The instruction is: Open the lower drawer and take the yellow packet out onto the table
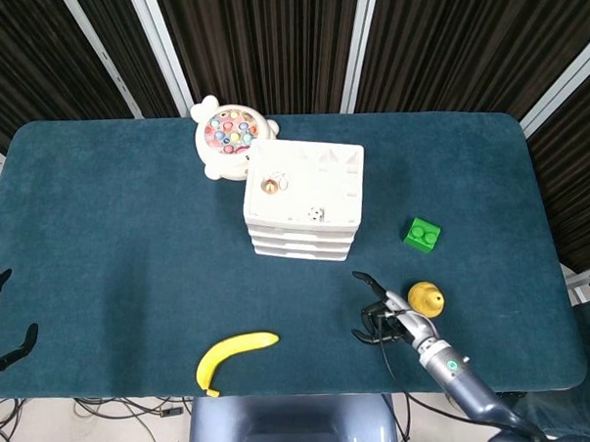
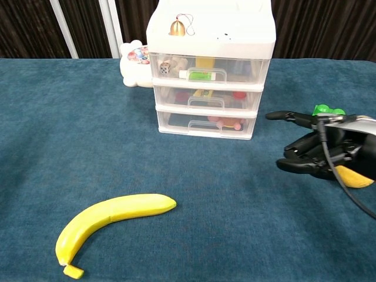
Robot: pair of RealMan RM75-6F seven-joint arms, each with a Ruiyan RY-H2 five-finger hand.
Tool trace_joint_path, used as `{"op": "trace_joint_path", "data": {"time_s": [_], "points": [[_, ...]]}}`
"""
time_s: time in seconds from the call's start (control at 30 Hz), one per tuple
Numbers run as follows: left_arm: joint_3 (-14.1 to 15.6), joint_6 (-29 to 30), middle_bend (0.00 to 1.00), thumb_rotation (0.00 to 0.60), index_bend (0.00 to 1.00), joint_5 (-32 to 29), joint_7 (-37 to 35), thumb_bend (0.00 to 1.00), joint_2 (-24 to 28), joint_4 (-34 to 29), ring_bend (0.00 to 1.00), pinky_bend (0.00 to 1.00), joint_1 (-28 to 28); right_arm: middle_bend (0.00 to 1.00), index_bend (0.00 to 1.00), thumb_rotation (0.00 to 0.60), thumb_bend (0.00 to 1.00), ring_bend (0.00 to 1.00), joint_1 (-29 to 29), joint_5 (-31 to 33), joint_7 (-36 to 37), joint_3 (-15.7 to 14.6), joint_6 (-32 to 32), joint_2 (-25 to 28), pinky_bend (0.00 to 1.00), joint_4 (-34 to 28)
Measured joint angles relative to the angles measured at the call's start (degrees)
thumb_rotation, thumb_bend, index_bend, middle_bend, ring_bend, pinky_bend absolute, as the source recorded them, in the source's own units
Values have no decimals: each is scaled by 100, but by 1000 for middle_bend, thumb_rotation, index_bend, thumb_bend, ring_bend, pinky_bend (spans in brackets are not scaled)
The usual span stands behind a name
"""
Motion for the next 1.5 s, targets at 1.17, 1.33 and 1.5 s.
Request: {"op": "trace_joint_path", "data": {"time_s": [1.17, 1.33, 1.5], "points": [[-47, -34, 0, 600, 45, -90, -115, 355, 12, 74, 0, 0, -3, 804, 0, 600, 498, 863, 938, 1614, -551, 1054, -547, -2111, 926, 1261], [-50, -32, 0, 600, 45, -96, -120, 355, 15, 76, 0, 0, 0, 804, 0, 600, 550, 863, 1023, 1596, -540, 1143, -625, -2184, 927, 1397], [-45, -35, 0, 600, 45, -91, -120, 354, 16, 77, 0, 0, 1, 804, 0, 600, 551, 865, 1114, 1663, -541, 1258, -712, -2248, 927, 1537]]}}
